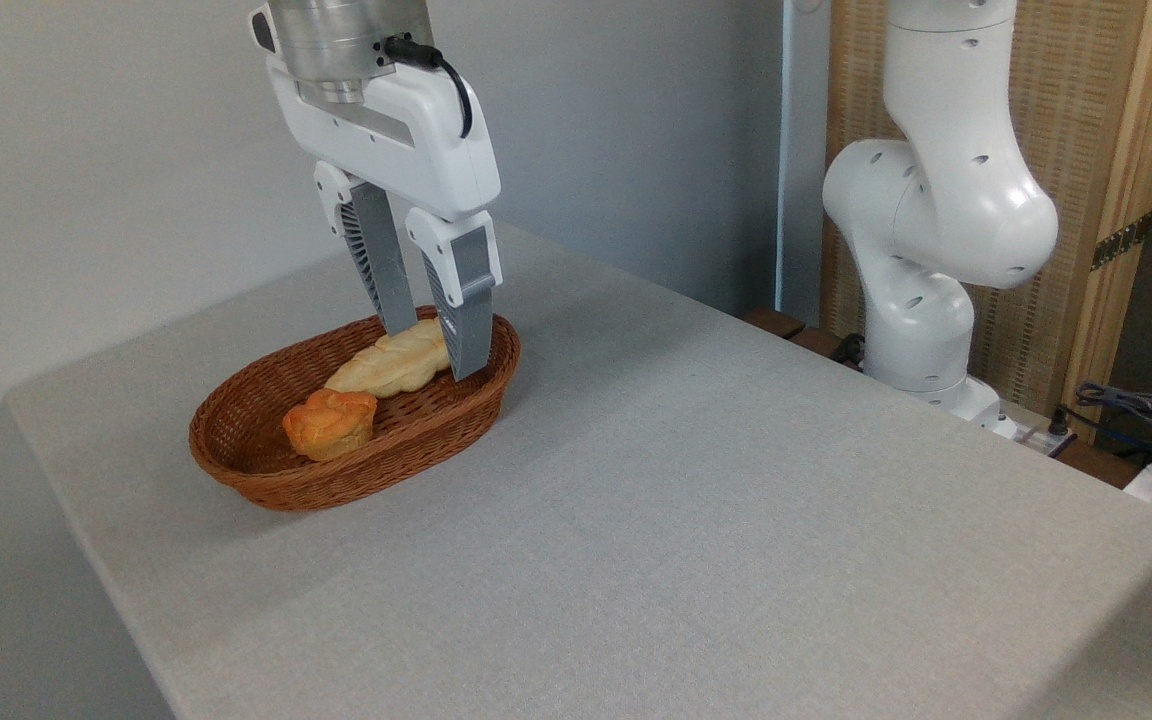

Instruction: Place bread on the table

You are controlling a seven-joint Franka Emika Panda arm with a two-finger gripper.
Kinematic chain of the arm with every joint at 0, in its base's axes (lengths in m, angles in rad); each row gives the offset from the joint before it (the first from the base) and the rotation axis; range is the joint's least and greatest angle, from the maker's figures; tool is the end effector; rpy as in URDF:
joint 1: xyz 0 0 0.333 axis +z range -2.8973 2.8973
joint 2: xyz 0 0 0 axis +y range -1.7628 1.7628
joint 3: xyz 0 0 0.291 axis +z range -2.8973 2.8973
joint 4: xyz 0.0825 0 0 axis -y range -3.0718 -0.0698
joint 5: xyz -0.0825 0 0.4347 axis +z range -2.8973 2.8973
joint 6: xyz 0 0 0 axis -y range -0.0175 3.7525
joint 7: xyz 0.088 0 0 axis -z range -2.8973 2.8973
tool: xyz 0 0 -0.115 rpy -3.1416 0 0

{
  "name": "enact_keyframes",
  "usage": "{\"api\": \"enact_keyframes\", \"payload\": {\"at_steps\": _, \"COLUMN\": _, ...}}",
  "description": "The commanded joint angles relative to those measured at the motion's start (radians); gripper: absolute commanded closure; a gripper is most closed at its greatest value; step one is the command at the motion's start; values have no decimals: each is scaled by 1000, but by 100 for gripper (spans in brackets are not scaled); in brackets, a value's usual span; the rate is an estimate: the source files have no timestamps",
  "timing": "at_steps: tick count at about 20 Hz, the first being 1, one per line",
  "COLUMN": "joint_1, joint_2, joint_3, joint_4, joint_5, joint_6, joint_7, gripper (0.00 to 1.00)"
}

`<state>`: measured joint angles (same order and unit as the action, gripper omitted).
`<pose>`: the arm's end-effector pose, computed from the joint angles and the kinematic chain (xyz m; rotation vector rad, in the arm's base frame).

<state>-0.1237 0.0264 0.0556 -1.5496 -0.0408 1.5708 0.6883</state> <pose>0.6109 -0.0468 0.5866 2.8833 -1.1455 0.0110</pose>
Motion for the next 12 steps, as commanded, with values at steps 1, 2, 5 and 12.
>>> {"api": "enact_keyframes", "payload": {"at_steps": 1, "joint_1": -4, "joint_2": -10, "joint_3": 0, "joint_4": 0, "joint_5": -13, "joint_6": -21, "joint_7": -3, "gripper": 0}}
{"api": "enact_keyframes", "payload": {"at_steps": 2, "joint_1": -4, "joint_2": -8, "joint_3": 0, "joint_4": 0, "joint_5": -13, "joint_6": -20, "joint_7": -6, "gripper": 0}}
{"api": "enact_keyframes", "payload": {"at_steps": 5, "joint_1": -4, "joint_2": -8, "joint_3": -5, "joint_4": 0, "joint_5": -16, "joint_6": -17, "joint_7": -29, "gripper": 0}}
{"api": "enact_keyframes", "payload": {"at_steps": 12, "joint_1": -5, "joint_2": 1, "joint_3": -78, "joint_4": -15, "joint_5": -74, "joint_6": 33, "joint_7": -97, "gripper": 0}}
